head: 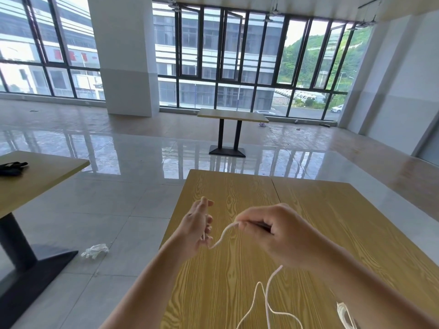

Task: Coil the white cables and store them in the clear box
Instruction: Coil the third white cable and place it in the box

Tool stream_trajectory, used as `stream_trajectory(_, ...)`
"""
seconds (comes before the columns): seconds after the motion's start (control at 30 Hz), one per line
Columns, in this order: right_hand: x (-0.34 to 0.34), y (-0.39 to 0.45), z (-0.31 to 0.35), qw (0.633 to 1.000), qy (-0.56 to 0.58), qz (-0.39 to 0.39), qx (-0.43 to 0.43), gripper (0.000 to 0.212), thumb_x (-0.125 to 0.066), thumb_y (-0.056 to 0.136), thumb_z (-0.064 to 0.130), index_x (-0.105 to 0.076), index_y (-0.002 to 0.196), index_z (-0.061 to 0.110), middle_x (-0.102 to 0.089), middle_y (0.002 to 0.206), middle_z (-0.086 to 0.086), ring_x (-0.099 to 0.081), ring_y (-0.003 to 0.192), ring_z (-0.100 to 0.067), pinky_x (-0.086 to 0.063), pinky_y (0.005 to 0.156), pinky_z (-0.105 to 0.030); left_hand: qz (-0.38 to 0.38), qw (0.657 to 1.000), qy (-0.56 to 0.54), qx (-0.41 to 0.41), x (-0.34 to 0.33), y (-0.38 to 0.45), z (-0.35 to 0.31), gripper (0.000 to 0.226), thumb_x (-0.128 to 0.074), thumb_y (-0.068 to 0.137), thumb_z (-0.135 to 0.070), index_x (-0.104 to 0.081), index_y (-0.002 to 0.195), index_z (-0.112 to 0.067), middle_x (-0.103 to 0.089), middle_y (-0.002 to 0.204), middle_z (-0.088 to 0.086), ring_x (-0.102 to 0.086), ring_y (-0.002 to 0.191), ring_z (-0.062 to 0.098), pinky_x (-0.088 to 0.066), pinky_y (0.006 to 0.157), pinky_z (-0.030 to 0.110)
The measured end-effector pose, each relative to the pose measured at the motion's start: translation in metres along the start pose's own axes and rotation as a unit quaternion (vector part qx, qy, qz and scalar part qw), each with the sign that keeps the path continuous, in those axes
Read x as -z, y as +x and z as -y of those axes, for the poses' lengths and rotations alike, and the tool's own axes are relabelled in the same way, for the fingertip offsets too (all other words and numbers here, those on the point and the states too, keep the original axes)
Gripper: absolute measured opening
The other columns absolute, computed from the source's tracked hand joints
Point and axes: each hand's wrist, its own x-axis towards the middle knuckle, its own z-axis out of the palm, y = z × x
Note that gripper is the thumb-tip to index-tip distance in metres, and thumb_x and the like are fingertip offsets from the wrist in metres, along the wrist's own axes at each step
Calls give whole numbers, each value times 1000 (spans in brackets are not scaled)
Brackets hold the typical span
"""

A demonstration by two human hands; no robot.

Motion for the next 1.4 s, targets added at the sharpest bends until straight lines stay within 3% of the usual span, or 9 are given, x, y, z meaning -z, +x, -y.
stream_trajectory(0.17, 3, 13, -7, 990, 10, -136, -28, 18, -58, 99, 24, -73, 91, 30, -58, 53, 9, -47, 44, -3, -42, 48, -17, 99, 993, 59, 36, -13, -22, -3, 59, -28, 97, -65, -69, 102, -22, -55, 79, 2, -42, 65, 13, -37, 58, 27)
stream_trajectory(0.23, 2, 17, -11, 985, 5, -164, -47, 19, -58, 99, 23, -74, 90, 25, -56, 50, 15, -47, 43, -2, -42, 48, -14, 141, 988, 62, 25, -18, -27, -1, 57, -26, 97, -66, -73, 101, -34, -57, 87, 3, -43, 68, 12, -37, 57, 26)
stream_trajectory(0.43, -2, 22, -23, 978, -4, -195, -79, 22, -56, 100, 20, -75, 89, 18, -56, 48, 28, -52, 43, 2, -40, 48, -8, 202, 978, 43, 28, -29, -40, 0, 55, -27, 98, -65, -73, 105, -35, -60, 100, 7, -46, 68, 11, -40, 53, 23)
stream_trajectory(0.6, -7, 22, -33, 973, -1, -208, -97, 25, -56, 99, 22, -76, 84, 17, -53, 41, 15, -49, 40, -2, -41, 45, -11, 260, 964, 41, 23, -27, -48, 4, 60, -30, 89, -71, -70, 113, -33, -67, 105, 5, -52, 70, 12, -41, 53, 24)
stream_trajectory(0.7, -9, 21, -39, 973, -6, -206, -98, 27, -57, 99, 21, -75, 79, 17, -53, 43, 10, -49, 40, -2, -40, 46, -10, 282, 957, 69, 4, -25, -53, 4, 40, -39, 101, -53, -67, 116, -28, -67, 106, 4, -55, 70, 11, -44, 55, 25)
stream_trajectory(0.83, -13, 18, -45, 976, -13, -196, -98, 26, -58, 99, 23, -75, 79, 23, -54, 45, 10, -50, 41, -2, -40, 46, -11, 279, 953, 114, -8, -24, -57, 6, 32, -37, 106, -36, -64, 112, -20, -69, 98, 5, -57, 69, 13, -45, 55, 27)
stream_trajectory(1.0, -7, 12, -53, 981, -12, -163, -107, 15, -65, 95, 25, -78, 100, 22, -67, 66, 21, -62, 63, 14, -44, 56, -4, 278, 960, -9, 6, -8, -57, 3, 36, -35, 106, -36, -62, 103, -11, -67, 93, 17, -56, 64, 21, -45, 50, 28)
stream_trajectory(1.17, 15, 4, -67, 981, -9, -127, -144, 17, -64, 96, 21, -77, 107, 19, -59, 45, 22, -47, 37, 2, -39, 43, -10, 260, 963, -74, 2, 19, -46, -3, 38, -38, 99, -39, -61, 103, -9, -68, 93, 20, -58, 61, 22, -47, 47, 28)
stream_trajectory(1.4, 8, -1, -70, 985, -31, -99, -141, 19, -59, 98, 20, -78, 104, 20, -55, 42, 22, -45, 36, -1, -36, 42, -12, 162, 981, -109, -13, 14, -32, -8, 43, -33, 106, -37, -67, 119, -14, -72, 105, 23, -69, 72, 28, -57, 62, 36)
